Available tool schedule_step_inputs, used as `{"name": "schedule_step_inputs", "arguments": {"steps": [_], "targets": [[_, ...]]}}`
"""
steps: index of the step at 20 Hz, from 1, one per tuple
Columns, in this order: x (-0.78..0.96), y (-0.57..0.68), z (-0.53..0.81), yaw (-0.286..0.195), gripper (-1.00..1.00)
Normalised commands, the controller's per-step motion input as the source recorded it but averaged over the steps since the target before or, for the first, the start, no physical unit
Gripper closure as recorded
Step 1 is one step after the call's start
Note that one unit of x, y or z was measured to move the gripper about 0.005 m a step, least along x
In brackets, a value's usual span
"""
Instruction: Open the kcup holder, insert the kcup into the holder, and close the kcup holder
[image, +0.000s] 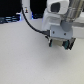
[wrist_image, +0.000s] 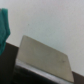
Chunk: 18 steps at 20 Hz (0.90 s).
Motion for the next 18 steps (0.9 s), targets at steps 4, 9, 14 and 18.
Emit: {"name": "schedule_step_inputs", "arguments": {"steps": [4,9,14,18], "targets": [[-0.46,0.32,0.00,0.141,-1.00],[-0.38,0.46,0.02,0.102,-1.00],[-0.44,0.53,0.05,0.094,-1.00],[-0.49,0.53,0.15,0.087,-1.00]]}}
